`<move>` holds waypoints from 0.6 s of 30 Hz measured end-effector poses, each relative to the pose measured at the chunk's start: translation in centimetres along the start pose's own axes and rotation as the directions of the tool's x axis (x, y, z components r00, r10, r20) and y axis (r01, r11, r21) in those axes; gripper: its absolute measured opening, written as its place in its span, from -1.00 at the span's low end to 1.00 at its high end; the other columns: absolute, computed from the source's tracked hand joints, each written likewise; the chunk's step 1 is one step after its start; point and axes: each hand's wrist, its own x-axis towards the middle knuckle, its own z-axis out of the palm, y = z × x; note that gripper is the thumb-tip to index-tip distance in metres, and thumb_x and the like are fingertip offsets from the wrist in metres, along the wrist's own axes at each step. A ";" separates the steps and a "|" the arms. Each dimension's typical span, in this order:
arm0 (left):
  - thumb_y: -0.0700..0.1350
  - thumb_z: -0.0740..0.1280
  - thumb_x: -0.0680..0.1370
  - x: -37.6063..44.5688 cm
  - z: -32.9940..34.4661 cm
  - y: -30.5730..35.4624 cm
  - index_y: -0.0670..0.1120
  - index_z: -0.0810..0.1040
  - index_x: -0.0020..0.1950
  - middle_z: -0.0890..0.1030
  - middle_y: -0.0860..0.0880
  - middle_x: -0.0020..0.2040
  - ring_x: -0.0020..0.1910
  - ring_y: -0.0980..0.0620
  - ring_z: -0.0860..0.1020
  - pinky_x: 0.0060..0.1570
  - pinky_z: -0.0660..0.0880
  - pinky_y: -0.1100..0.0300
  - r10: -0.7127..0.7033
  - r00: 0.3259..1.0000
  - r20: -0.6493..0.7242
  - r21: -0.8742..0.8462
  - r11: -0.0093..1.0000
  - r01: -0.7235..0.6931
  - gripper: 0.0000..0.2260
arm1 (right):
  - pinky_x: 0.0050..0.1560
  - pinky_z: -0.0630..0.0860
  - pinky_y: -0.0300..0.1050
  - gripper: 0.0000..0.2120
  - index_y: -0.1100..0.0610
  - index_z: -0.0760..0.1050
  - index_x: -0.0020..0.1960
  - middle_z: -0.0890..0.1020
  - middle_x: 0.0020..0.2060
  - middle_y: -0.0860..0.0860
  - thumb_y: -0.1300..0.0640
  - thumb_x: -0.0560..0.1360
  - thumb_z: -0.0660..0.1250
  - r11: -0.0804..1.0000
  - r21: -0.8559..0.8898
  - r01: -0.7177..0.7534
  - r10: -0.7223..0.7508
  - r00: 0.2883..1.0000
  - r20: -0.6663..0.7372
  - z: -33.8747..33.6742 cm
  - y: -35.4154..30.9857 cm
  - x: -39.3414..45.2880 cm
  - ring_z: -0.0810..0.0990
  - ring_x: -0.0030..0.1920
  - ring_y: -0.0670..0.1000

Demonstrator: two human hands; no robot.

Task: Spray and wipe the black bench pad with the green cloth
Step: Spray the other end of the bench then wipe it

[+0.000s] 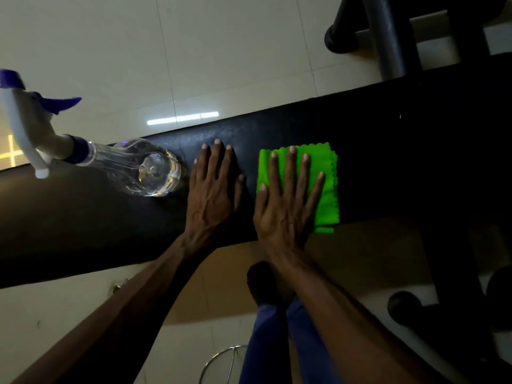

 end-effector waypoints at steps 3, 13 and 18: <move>0.06 0.11 0.66 -0.2 -0.1 -0.4 -0.20 0.26 0.58 0.22 -0.25 0.60 0.60 -0.26 0.15 0.52 0.18 -0.23 0.011 1.000 0.021 -0.005 1.000 -0.011 -0.45 | 0.65 0.00 0.34 -0.45 -0.01 0.07 0.71 0.09 0.71 0.07 -0.06 0.75 0.04 0.985 0.041 0.165 -0.168 0.983 0.072 0.0 0.2 -2.0 0.00 0.71 0.15; 0.12 0.02 0.68 0.4 0.0 2.7 -0.14 0.17 0.62 0.12 -0.18 0.64 0.64 -0.16 0.03 0.60 0.01 -0.13 0.025 1.000 -0.009 0.027 0.999 -0.025 -0.44 | 0.65 -0.02 0.36 -0.43 -0.01 0.11 0.70 0.08 0.71 0.06 -0.12 0.73 0.00 0.993 -0.115 0.010 -0.007 1.000 0.030 -2.7 9.0 6.2 0.01 0.71 0.16; 0.10 0.03 0.68 0.7 0.8 4.8 -0.15 0.23 0.60 0.18 -0.19 0.63 0.63 -0.18 0.07 0.59 0.03 -0.13 0.057 0.998 0.009 -0.001 0.998 -0.057 -0.45 | 0.66 -0.02 0.34 -0.45 0.01 0.07 0.71 0.06 0.71 0.05 -0.08 0.75 0.01 0.945 -0.074 0.320 -0.309 0.942 0.131 -2.4 9.4 3.7 -0.02 0.72 0.15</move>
